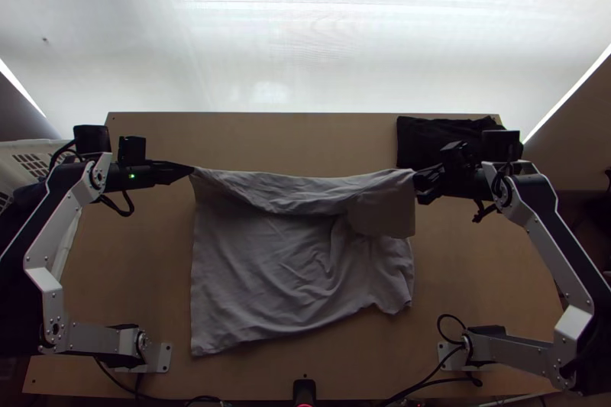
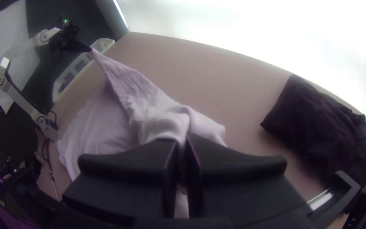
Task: Fold the t-shirt
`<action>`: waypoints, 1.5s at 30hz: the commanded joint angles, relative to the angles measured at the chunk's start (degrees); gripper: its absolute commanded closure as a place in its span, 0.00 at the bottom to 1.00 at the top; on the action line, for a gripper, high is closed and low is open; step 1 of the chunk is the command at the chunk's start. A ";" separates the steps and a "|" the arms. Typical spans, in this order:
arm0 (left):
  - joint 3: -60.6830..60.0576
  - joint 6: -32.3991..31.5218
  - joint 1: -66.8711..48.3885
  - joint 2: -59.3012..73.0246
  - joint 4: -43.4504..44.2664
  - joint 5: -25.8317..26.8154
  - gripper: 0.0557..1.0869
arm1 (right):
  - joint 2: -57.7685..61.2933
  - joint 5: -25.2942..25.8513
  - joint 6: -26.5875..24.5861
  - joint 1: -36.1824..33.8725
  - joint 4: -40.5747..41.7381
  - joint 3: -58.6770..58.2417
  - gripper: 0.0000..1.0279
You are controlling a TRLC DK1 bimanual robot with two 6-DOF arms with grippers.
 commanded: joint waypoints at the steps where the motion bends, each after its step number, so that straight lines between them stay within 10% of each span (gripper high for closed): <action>1: -0.69 -0.60 -3.15 3.92 5.13 -3.23 0.96 | 9.74 3.46 0.08 1.51 5.78 6.15 0.97; 17: 11.44 -7.45 4.24 17.19 13.92 -17.46 0.92 | 31.10 7.51 2.36 1.42 7.19 31.82 0.97; 19: 13.64 -8.51 5.12 17.55 14.01 -20.19 0.44 | 30.75 7.51 2.71 1.33 7.19 32.87 0.87; 20: 14.07 -8.42 5.12 16.93 14.01 -20.54 0.09 | 30.57 7.51 3.68 1.33 7.19 34.19 0.57; 21: 14.43 -8.24 5.03 15.96 13.92 -21.86 0.04 | 30.48 7.51 3.77 1.33 6.57 35.42 0.16; 22: 14.60 -8.33 5.03 14.64 13.92 -22.39 0.04 | 29.95 7.59 3.86 1.33 6.13 36.56 0.03; 31: 20.23 -5.43 1.86 11.04 -2.60 -23.27 0.04 | 25.65 9.44 3.24 1.51 -2.13 38.58 0.04; 36: 22.25 4.77 -3.15 7.96 -28.09 -18.26 0.05 | 17.30 9.35 2.63 1.51 -13.99 29.35 0.04; 45: 10.12 10.57 -4.29 -8.91 -44.26 -11.22 0.05 | 9.30 -1.02 -5.28 -9.74 -39.83 15.91 0.04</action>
